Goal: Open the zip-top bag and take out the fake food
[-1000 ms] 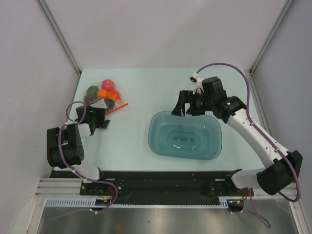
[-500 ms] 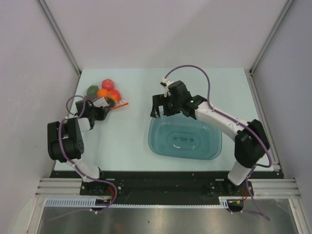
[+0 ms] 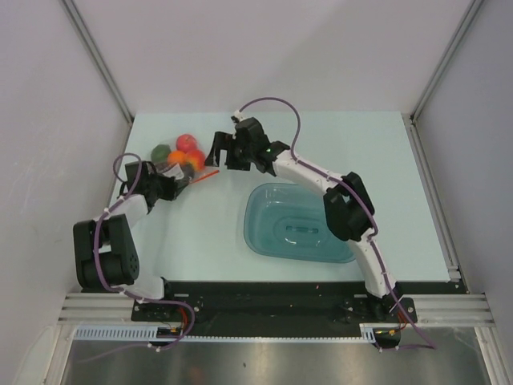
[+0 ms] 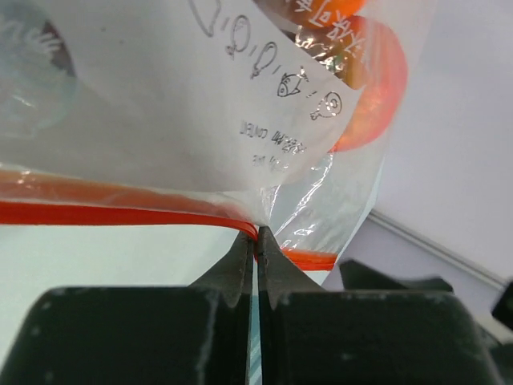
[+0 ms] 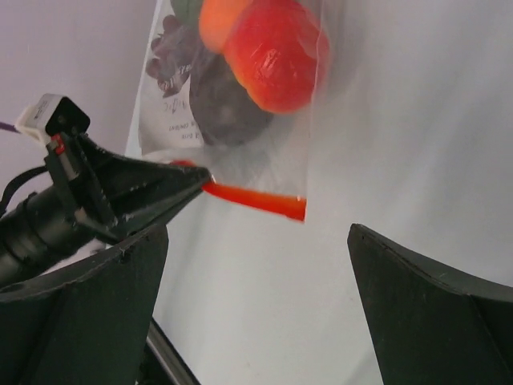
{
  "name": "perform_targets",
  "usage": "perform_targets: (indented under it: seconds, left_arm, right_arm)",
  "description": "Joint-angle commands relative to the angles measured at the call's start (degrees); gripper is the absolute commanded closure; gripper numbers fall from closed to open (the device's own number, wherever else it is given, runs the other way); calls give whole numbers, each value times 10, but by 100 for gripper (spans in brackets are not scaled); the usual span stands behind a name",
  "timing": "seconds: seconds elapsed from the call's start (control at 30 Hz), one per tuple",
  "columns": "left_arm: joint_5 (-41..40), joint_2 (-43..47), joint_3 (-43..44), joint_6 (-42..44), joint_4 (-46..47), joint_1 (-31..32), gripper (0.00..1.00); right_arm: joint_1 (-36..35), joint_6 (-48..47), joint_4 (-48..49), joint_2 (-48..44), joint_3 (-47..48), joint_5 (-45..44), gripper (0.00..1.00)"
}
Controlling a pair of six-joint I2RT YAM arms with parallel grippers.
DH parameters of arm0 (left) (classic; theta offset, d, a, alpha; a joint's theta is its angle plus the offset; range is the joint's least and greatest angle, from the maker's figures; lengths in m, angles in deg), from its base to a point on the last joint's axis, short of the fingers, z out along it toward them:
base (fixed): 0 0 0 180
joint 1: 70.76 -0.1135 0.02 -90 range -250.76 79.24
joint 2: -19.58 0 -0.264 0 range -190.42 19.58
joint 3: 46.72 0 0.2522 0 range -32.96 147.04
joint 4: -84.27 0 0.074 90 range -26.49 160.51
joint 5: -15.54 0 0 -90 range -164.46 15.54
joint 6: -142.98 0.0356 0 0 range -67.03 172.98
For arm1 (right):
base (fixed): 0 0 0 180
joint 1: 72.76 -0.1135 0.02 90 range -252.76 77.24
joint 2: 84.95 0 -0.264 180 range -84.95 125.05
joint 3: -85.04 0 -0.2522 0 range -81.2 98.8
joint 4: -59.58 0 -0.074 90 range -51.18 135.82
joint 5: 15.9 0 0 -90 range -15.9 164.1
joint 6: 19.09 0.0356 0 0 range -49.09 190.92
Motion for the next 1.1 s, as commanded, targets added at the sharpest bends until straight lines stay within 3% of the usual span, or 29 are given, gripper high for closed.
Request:
perform_targets:
  seconds: [0.0,0.17,0.3,0.37,0.47,0.5,0.53,0.6,0.67,0.77,1.07]
  left_arm:
    - [28,43,-1,23,-39,17,100]
    - [26,62,-12,15,-32,21,100]
    - [30,62,-13,11,-17,30,100]
    - [34,58,-4,22,-13,40,100]
    - [38,42,29,66,-44,55,100]
    - [44,36,38,81,-51,57,100]
    - [45,34,53,96,-61,59,99]
    - [47,37,68,156,-112,59,67]
    - [29,61,89,237,-175,58,38]
    - [10,110,101,326,-244,44,24]
    - [51,203,23,394,-292,-98,29]
  right_arm:
    - [-7,86,1,57,73,47,0]
    - [0,149,-17,86,86,55,6]
    - [7,207,26,100,83,87,30]
    - [9,239,43,116,87,117,36]
    - [14,295,81,131,105,156,58]
    - [15,313,84,140,113,170,74]
    - [21,322,85,141,119,175,81]
    - [29,336,89,140,124,183,100]
    - [46,347,88,139,131,190,100]
    - [67,369,78,145,146,217,100]
    - [89,365,64,147,149,274,100]
